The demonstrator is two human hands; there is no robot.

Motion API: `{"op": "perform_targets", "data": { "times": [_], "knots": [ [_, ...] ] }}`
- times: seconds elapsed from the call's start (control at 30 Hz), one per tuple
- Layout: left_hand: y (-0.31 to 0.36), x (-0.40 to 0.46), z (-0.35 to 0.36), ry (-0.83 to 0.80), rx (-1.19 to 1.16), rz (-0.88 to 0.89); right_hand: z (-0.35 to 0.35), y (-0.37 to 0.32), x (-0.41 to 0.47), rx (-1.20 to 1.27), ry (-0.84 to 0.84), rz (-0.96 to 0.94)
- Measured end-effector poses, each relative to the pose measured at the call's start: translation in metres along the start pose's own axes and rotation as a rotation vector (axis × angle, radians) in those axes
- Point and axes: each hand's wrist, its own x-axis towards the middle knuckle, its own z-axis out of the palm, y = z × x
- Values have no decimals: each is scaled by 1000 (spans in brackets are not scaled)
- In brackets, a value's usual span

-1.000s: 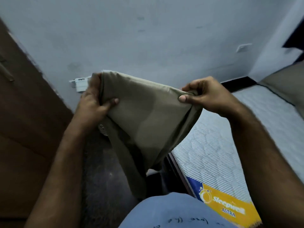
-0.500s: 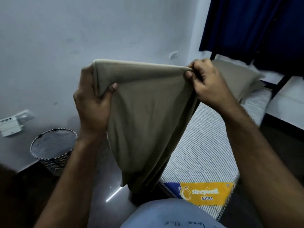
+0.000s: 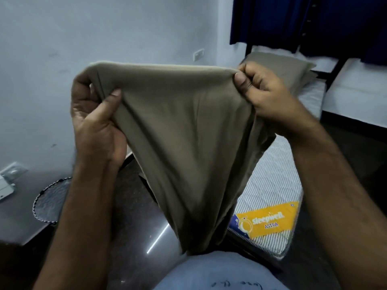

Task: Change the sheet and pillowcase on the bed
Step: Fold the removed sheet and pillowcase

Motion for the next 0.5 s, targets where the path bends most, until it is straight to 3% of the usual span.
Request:
{"op": "perform_targets", "data": {
  "times": [0.1,0.27,0.33,0.4,0.5],
  "knots": [
    [4,-3,-11,-161,34,-45,12,-3,-15,-17,83,75],
    [7,-21,-44,-287,34,-151,29,-19,-60,16,184,178],
    [8,-31,-51,-319,28,-168,35,-27,-77,-81,187,170],
    [9,-33,-60,-301,17,-211,45,-39,-89,-27,209,187],
    [13,-39,-66,-456,104,-243,48,-48,-104,-166,172,259]
  ]
}}
